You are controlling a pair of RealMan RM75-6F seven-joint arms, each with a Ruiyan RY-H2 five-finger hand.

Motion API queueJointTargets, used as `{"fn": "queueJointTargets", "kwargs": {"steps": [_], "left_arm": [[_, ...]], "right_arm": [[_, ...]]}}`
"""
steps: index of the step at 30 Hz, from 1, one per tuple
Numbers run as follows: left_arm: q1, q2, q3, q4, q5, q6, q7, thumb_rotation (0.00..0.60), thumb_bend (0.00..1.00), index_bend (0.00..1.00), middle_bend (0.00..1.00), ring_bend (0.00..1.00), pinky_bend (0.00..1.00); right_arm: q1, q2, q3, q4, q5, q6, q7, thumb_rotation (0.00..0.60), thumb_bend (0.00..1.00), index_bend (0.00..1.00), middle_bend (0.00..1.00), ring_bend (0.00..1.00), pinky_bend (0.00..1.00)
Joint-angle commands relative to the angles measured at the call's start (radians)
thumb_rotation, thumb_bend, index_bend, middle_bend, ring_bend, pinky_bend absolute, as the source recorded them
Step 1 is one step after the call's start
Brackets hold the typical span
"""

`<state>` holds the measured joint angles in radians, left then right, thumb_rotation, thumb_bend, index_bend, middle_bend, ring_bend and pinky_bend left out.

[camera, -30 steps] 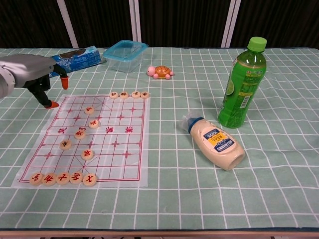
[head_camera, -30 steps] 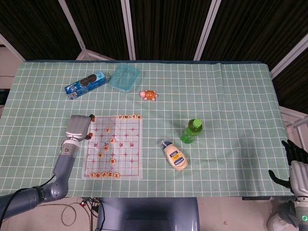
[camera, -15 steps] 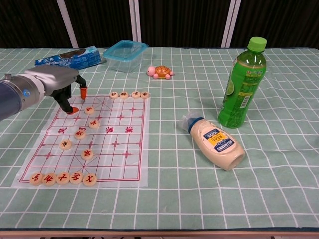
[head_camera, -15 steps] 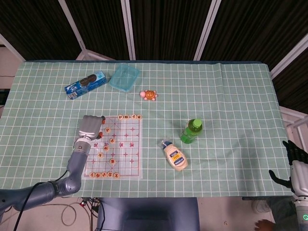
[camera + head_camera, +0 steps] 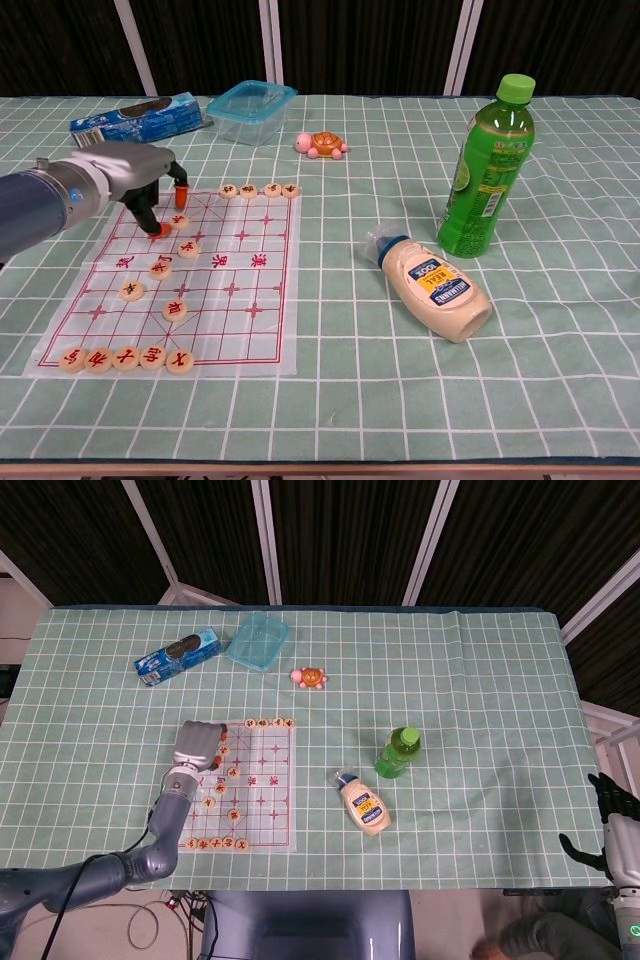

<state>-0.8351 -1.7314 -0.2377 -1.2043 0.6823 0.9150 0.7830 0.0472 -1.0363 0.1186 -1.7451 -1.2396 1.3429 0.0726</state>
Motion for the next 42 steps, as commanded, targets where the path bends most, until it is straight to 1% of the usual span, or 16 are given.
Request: {"fn": "queueJointTargets", "kwargs": {"steps": [1, 7, 16, 22, 34, 42], "left_arm": [[-0.002, -0.005, 0.005, 0.009, -0.001, -0.003, -0.006, 0.600, 0.28, 0.44, 1.00, 1.00, 0.99], [-0.007, -0.012, 0.011, 0.017, 0.001, -0.005, -0.018, 0.600, 0.28, 0.45, 1.00, 1.00, 0.99], [-0.011, -0.010, 0.017, 0.017, 0.004, 0.002, -0.028, 0.600, 0.33, 0.48, 1.00, 1.00, 0.99], [-0.010, -0.009, 0.023, 0.017, 0.004, 0.007, -0.036, 0.600, 0.33, 0.49, 1.00, 1.00, 0.99], [-0.018, 0.001, 0.011, 0.011, 0.029, 0.024, -0.070, 0.600, 0.33, 0.49, 1.00, 1.00, 0.99], [-0.030, -0.008, 0.007, 0.041, 0.014, 0.019, -0.069, 0.600, 0.33, 0.49, 1.00, 1.00, 0.99]], "right_arm": [[0.000, 0.000, 0.000, -0.001, 0.000, 0.000, 0.000, 0.600, 0.31, 0.00, 0.00, 0.00, 0.00], [0.000, 0.001, 0.000, -0.004, 0.003, -0.001, 0.001, 0.600, 0.31, 0.00, 0.00, 0.00, 0.00], [0.001, 0.004, -0.001, -0.007, 0.004, -0.005, 0.009, 0.600, 0.31, 0.00, 0.00, 0.00, 0.00], [0.001, 0.005, -0.001, -0.007, 0.004, -0.005, 0.010, 0.600, 0.31, 0.00, 0.00, 0.00, 0.00], [0.000, 0.005, -0.002, -0.008, 0.005, -0.003, 0.011, 0.600, 0.31, 0.00, 0.00, 0.00, 0.00], [0.000, 0.007, -0.002, -0.009, 0.005, -0.003, 0.013, 0.600, 0.31, 0.00, 0.00, 0.00, 0.00]]}}
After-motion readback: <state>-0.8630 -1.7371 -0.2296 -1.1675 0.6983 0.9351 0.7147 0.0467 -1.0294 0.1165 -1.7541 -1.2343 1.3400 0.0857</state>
